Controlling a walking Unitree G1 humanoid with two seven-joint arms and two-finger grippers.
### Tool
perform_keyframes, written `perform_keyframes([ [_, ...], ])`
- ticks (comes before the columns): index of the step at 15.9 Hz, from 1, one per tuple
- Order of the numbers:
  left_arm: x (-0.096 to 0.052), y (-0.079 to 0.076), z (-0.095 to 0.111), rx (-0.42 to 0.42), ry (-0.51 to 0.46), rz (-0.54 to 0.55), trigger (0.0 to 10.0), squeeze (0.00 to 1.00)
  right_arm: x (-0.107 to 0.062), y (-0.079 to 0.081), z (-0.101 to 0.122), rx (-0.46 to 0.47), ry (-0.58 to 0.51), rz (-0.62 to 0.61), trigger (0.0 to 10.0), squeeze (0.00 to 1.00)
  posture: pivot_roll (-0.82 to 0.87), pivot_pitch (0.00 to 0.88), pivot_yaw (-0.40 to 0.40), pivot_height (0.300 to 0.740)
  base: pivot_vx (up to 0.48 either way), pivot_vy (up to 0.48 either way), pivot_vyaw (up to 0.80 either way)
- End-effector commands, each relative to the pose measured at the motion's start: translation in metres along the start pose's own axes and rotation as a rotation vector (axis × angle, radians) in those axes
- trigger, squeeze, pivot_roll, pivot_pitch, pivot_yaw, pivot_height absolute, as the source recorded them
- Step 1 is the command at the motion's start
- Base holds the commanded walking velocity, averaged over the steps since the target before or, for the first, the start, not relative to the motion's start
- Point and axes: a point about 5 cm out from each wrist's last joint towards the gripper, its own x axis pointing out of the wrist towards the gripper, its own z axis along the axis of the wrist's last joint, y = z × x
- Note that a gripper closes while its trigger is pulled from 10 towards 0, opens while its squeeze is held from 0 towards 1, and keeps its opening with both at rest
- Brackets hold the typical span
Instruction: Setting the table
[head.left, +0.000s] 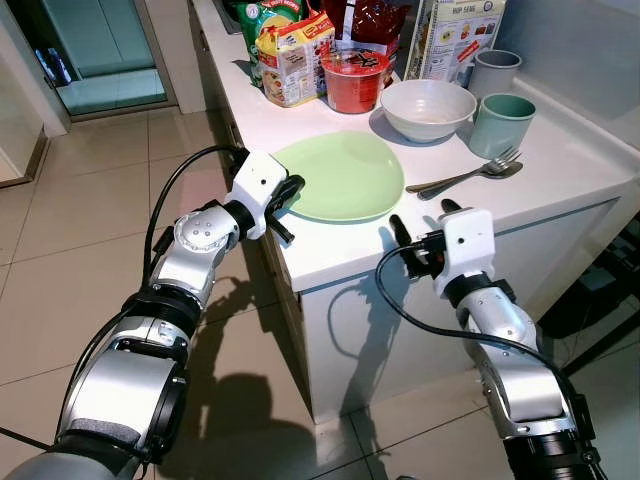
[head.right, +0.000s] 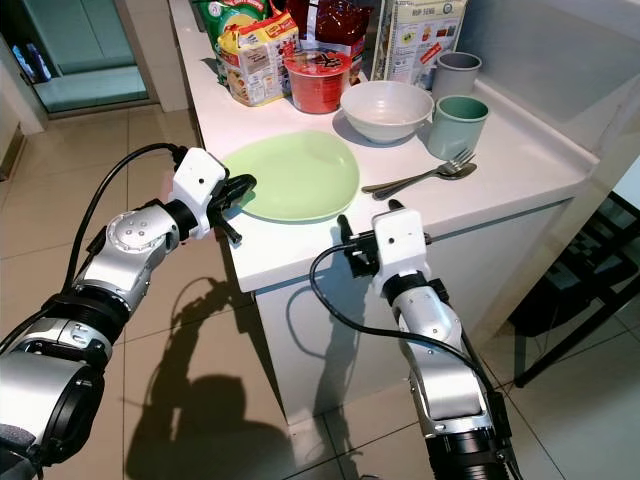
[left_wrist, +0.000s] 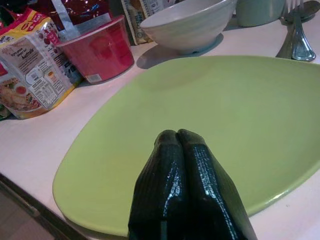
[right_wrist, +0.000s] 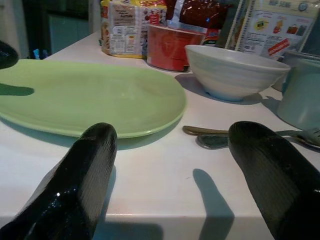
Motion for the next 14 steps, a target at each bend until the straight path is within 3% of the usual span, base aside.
perform_keyframes([
  [1,0.004,0.002,0.007,0.029,-0.004,-0.025,0.0,0.00,0.003,-0.003,0.002,0.001,0.002,-0.018,10.0,0.00,-0.01,0.000,0.077,0.740,0.000,0.000,0.00],
  [11,0.004,-0.009,-0.006,0.046,0.055,-0.086,0.0,0.00,0.009,-0.007,0.008,-0.004,0.019,0.002,10.0,0.00,-0.01,0.000,0.081,0.740,0.000,0.000,0.00],
  [14,0.005,-0.011,-0.006,0.051,0.051,-0.097,0.0,0.00,0.015,-0.011,0.003,0.087,0.057,-0.017,10.0,0.00,-0.01,0.000,0.080,0.740,0.000,0.000,0.00],
])
